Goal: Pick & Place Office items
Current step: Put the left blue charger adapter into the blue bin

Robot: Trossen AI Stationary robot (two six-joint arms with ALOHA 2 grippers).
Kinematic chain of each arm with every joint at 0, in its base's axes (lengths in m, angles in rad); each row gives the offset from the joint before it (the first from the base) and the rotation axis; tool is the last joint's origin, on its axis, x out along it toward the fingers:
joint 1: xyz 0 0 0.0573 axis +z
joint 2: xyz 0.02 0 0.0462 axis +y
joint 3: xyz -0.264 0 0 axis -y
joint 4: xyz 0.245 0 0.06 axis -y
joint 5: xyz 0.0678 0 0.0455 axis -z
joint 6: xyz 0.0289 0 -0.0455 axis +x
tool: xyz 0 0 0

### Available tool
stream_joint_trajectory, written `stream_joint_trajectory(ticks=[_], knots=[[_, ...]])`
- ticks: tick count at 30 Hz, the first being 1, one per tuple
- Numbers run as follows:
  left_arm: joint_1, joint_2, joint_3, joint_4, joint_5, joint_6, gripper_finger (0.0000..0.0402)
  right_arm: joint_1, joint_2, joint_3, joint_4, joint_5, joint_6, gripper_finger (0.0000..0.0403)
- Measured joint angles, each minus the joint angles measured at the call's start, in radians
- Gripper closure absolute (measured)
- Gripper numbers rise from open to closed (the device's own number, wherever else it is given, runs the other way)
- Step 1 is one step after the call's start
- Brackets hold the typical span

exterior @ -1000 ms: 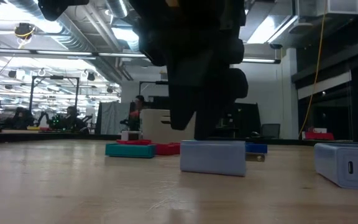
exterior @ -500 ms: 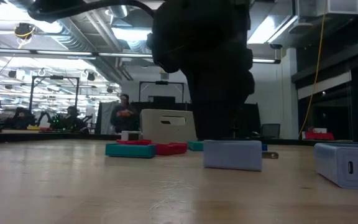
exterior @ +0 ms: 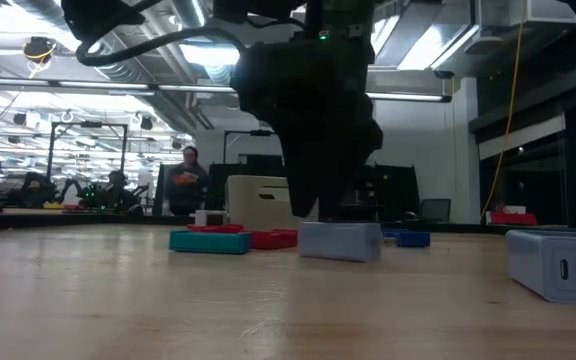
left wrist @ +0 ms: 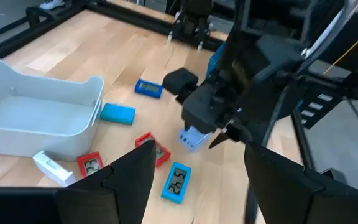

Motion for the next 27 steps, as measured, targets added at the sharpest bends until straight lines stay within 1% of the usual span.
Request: stream_joint_trajectory(ticks=[4,6,10,13,16,21,27], knots=[[0.000,0.025,0.000,0.001,0.004,-0.004,0.0162,-0.006,-0.005,0.008,-0.008,-0.003,-0.011,0.0131],[0.000,0.031,0.000,0.031,0.004,-0.008,0.0162,-0.007,-0.020,0.028,-0.004,0.001,-0.010,0.0131],[0.000,0.031,0.000,0.098,-0.002,0.010,0.0162,-0.008,-0.064,0.052,-0.019,0.051,0.002,0.0131],[0.000,0.031,0.000,0.105,-0.009,0.025,0.0162,-0.011,-0.074,0.052,-0.086,0.056,0.016,0.0131],[0.000,0.031,0.000,0.103,-0.012,0.032,0.0162,-0.012,-0.075,0.046,-0.133,0.034,0.013,0.0131],[0.000,0.031,0.000,0.097,-0.012,0.033,0.0162,0.001,-0.075,0.016,-0.102,0.014,0.062,0.0131],[0.000,0.031,0.000,0.097,0.001,0.032,0.0162,0.016,-0.076,-0.058,0.001,-0.019,0.118,0.0131]])
